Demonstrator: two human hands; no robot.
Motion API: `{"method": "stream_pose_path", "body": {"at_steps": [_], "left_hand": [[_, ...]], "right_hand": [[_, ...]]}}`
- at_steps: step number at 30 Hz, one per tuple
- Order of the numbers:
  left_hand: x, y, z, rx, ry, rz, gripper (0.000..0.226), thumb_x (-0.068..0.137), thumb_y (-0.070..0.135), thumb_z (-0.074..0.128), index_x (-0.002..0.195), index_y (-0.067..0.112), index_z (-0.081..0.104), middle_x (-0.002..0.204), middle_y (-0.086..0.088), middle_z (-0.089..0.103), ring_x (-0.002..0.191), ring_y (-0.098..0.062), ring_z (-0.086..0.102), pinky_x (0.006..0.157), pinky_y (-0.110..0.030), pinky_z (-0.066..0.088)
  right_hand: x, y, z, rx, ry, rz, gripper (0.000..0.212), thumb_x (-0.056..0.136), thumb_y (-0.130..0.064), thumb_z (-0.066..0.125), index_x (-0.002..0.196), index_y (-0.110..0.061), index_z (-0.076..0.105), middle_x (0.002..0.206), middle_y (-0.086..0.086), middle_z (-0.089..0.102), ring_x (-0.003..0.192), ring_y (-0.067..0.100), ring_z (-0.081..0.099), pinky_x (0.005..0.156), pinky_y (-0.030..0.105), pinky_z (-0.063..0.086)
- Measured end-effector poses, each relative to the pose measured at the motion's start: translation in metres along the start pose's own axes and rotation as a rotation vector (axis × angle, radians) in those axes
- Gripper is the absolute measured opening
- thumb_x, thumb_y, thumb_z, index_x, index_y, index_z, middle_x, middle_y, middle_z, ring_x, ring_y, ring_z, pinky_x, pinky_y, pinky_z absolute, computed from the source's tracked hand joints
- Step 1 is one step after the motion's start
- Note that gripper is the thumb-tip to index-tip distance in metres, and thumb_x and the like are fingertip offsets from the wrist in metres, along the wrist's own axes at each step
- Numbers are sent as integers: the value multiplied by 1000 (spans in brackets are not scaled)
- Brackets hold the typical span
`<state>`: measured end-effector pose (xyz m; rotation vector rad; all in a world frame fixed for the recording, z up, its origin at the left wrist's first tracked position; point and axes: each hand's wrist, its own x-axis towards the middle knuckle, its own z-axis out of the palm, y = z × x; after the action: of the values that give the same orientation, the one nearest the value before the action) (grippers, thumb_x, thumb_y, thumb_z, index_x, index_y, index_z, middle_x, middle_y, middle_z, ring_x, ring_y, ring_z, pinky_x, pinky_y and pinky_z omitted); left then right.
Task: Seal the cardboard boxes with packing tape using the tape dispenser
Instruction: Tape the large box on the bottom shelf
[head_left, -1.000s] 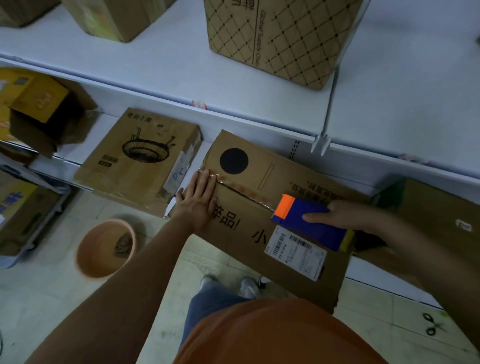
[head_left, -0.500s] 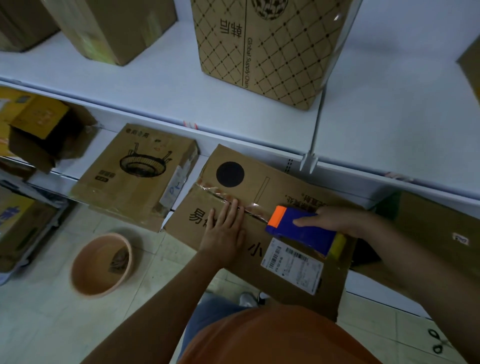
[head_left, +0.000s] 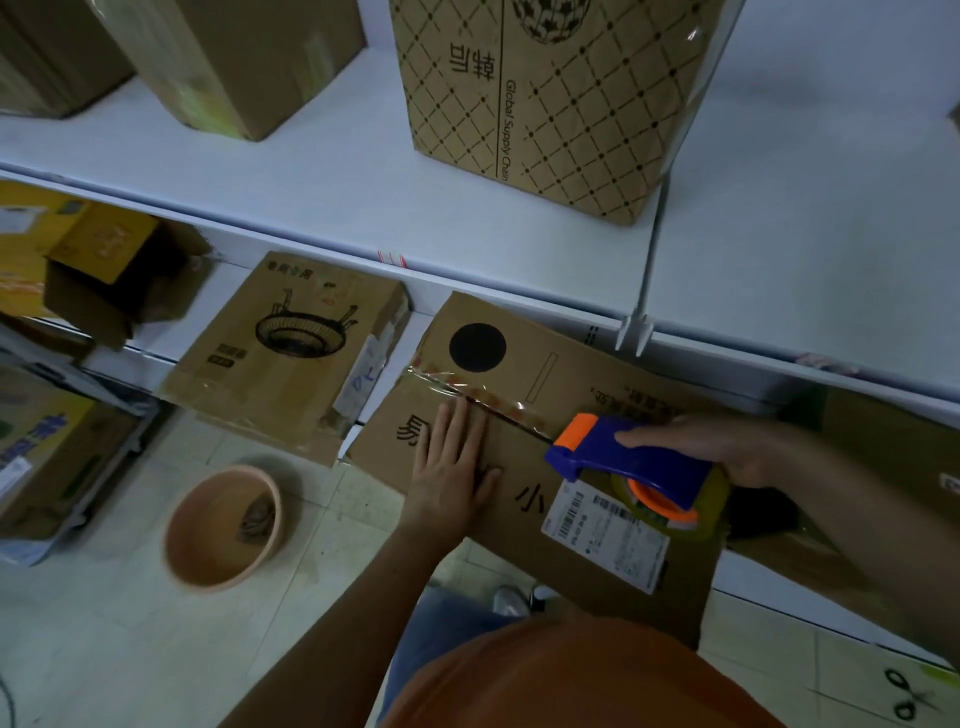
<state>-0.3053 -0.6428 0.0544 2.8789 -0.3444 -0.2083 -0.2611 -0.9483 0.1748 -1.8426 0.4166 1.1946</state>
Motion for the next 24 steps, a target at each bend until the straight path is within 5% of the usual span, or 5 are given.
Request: {"method": "stream_pose_path", "body": {"at_steps": [7,11,15,18,24], "left_hand": [[-58,19,8,-365,125,-620,98,94,64,42,157,12,-12,164,-17,-15,151,-34,-13,120,-43,-1],[-45,38,3,-1130,-75,-722,64,100,52,35,151,23,8,149,-14,42,128,-34,50,109,-43,42],[-9,30,-5,-1116,-68,-745,71,95,66,29,150,23,19,144,-17,50,124,-38,54,101,-58,47],[27,16,-20,-1209,-50,-865,120,55,100,33,141,18,36,127,-10,53,117,-37,55,98,-53,50],[37,5,-8,-1105,-68,-919,75,99,63,28,146,5,37,138,-24,52,123,-43,54,101,-55,48]], "right_hand": [[28,16,7,-45,75,29,76,61,-61,77,115,-9,65,98,12,75,91,28,71,76,35,55],[32,9,7,-71,80,30,55,81,-53,70,113,-8,65,100,13,73,90,27,70,69,30,52],[35,-1,4,6,136,28,55,82,-49,72,115,-6,64,98,14,73,85,27,68,67,31,50],[44,-10,10,68,189,26,60,81,-51,72,121,-8,61,104,13,70,88,27,66,67,32,48],[46,-20,28,121,201,3,45,85,-50,68,110,-12,63,101,11,69,88,24,65,72,32,48]]}}
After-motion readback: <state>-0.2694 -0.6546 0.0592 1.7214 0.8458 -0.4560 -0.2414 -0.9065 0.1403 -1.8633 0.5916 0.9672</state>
